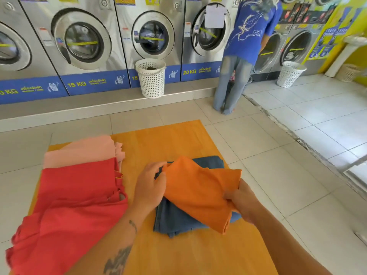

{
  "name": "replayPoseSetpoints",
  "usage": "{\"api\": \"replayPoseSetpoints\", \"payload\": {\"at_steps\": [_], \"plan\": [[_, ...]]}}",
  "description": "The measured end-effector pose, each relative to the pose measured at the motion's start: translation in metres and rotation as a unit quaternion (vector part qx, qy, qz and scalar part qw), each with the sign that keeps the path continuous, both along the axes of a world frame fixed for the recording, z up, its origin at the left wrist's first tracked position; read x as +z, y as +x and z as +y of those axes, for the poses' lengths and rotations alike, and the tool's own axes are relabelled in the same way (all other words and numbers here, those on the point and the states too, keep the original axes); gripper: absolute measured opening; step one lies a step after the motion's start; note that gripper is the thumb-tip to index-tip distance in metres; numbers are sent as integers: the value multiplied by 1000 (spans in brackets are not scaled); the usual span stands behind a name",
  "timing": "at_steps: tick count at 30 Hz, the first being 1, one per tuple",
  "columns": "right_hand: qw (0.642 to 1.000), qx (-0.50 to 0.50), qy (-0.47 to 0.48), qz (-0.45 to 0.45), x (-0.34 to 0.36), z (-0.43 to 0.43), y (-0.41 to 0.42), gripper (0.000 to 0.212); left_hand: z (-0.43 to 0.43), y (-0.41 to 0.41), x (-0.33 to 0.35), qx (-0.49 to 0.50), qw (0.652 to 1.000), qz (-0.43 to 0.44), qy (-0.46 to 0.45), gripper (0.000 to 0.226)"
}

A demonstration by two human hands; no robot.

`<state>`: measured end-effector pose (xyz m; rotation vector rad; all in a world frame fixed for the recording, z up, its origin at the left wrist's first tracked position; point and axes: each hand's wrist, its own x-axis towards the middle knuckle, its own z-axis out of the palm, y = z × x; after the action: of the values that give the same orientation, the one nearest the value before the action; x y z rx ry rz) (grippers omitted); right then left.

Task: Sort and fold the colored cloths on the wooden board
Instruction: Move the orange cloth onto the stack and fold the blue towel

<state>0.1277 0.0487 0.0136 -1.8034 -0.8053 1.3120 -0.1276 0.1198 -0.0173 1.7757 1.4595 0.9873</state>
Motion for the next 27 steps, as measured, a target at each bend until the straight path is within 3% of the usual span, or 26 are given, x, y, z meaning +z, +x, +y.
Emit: {"api": "replayPoseSetpoints", "payload": {"at_steps": [3,7,9,13,16,20,27], "plan": [[998,-30,-35,-30,-21,-26,16,64,27,5,-13,-35,991,124,-39,38],[995,-55,-8,-87,-24,-32,10,99,49,26,-17,-129,962,223,-88,47],[991,-48,-2,-124,-23,-32,7,103,47,41,-21,-166,944,264,-106,51],[985,-4,11,-172,-28,-33,11,91,41,57,-29,-160,928,300,-154,58],[980,13,-4,-198,-37,-34,18,73,40,58,-27,-132,920,306,-206,61],[977,36,-5,-212,-41,-30,21,65,41,57,-28,-117,924,292,-215,59],[952,106,50,-283,-31,-11,21,61,31,47,-5,-97,952,76,-280,59]]}}
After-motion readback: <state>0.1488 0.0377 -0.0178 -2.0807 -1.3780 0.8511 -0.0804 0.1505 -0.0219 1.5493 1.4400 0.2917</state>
